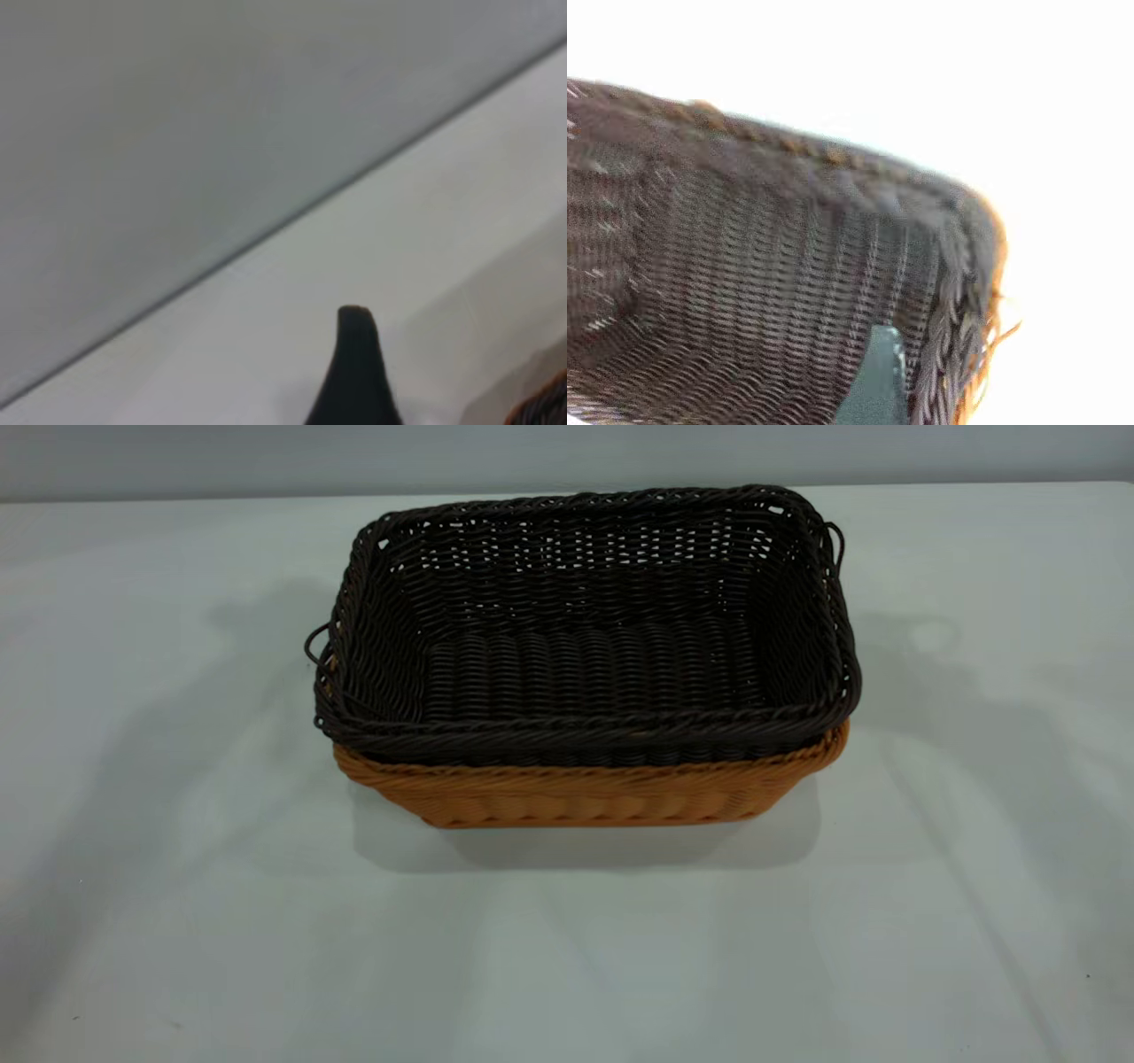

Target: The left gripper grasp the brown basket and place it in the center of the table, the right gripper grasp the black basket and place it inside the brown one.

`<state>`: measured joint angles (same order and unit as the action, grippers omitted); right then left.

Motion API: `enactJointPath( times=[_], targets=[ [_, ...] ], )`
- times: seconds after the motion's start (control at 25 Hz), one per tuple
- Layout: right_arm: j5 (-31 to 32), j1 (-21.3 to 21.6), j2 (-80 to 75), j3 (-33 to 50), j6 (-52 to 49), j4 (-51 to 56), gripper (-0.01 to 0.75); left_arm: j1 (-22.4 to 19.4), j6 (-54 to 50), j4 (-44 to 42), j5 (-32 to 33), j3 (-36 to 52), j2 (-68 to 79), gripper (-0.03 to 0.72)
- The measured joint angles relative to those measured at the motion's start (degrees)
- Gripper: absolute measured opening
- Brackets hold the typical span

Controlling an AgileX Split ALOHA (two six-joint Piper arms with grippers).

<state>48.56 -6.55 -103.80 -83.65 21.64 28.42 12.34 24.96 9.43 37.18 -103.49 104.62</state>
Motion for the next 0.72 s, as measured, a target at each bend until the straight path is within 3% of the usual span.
enactJointPath(
  times=[0.24,0.48,0.72],
  targets=[
    [9.84,0.27,18.53,-0.06,-0.28,-1.59,0.613,0.00,-10.55,-7.32,11.65,0.00,-11.92,0.535],
    [20.29,0.27,32.79,-0.06,-0.38,-2.27,0.597,0.00,-20.73,-13.98,28.39,0.00,-20.73,0.535],
    [23.54,0.27,45.86,0.63,-1.09,-2.43,0.593,0.00,-23.94,-15.21,29.70,2.64,-26.39,0.535]
  ],
)
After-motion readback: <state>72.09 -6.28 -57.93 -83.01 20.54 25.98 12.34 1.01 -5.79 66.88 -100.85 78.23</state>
